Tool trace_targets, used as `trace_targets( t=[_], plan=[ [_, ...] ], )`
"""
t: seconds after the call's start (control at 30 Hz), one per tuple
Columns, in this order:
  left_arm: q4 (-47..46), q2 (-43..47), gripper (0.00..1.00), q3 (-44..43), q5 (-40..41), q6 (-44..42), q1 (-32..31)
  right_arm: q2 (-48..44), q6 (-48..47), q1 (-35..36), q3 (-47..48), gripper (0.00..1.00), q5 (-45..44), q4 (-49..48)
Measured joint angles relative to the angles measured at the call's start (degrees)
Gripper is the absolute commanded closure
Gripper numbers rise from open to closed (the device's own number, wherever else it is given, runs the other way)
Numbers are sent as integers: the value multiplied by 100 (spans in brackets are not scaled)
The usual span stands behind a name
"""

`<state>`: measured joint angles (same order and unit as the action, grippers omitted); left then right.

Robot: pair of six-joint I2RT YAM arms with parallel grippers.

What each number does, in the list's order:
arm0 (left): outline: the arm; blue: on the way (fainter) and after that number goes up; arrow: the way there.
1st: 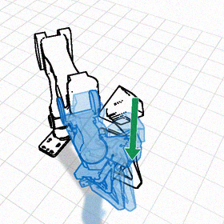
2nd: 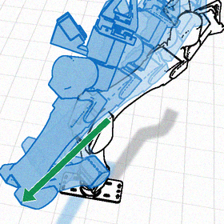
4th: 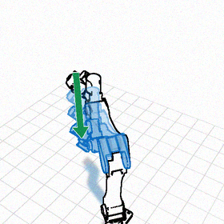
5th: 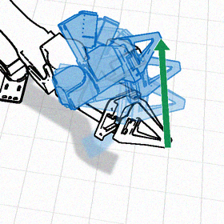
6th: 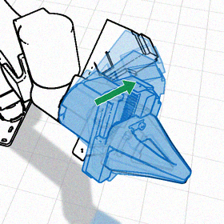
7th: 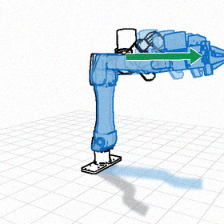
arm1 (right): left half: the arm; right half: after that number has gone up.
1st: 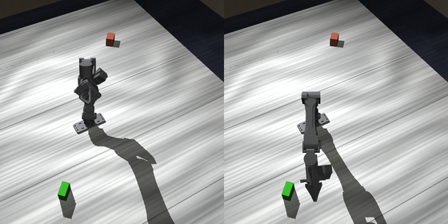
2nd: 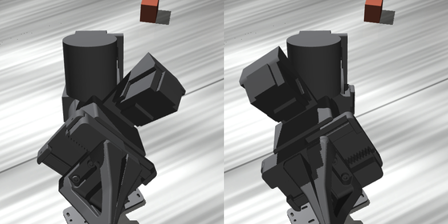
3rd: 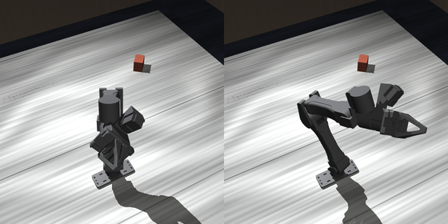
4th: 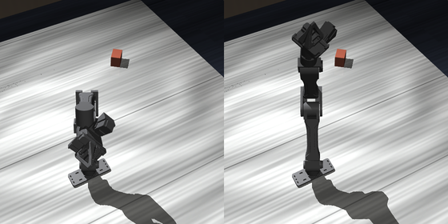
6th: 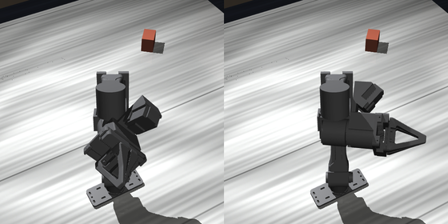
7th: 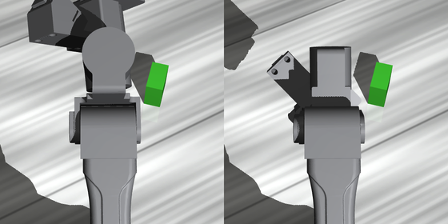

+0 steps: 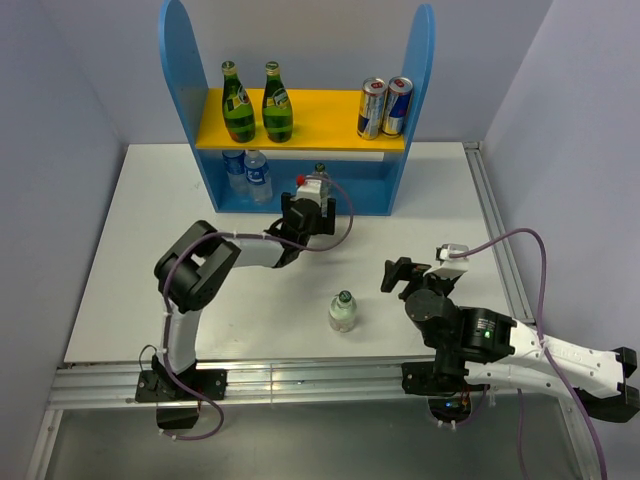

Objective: Place and organize the beverage onto the shelf

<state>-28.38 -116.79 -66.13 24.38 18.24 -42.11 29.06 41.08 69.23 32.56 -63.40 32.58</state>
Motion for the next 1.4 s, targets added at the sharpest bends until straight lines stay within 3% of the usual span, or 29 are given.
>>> trace_targets(
  t=[0.37,0.63,0.97,1.1,1.4],
  plan=[
    [81,1530,1,1508,713,11,-575,66,20,2,0,1,-17,2],
    [343,2959,5,3112,1154,616,-1156,101,22,2,0,1,-20,2],
    [861,4334,7,4164,1694,1327,-3077,138,42,0,0,1,-22,2],
    [776,4417,7,4341,1681,1346,-3659,138,46,0,0,1,-31,4],
    [92,3606,7,4225,1257,1038,-3818,138,105,0,0,1,-44,9]
  ],
)
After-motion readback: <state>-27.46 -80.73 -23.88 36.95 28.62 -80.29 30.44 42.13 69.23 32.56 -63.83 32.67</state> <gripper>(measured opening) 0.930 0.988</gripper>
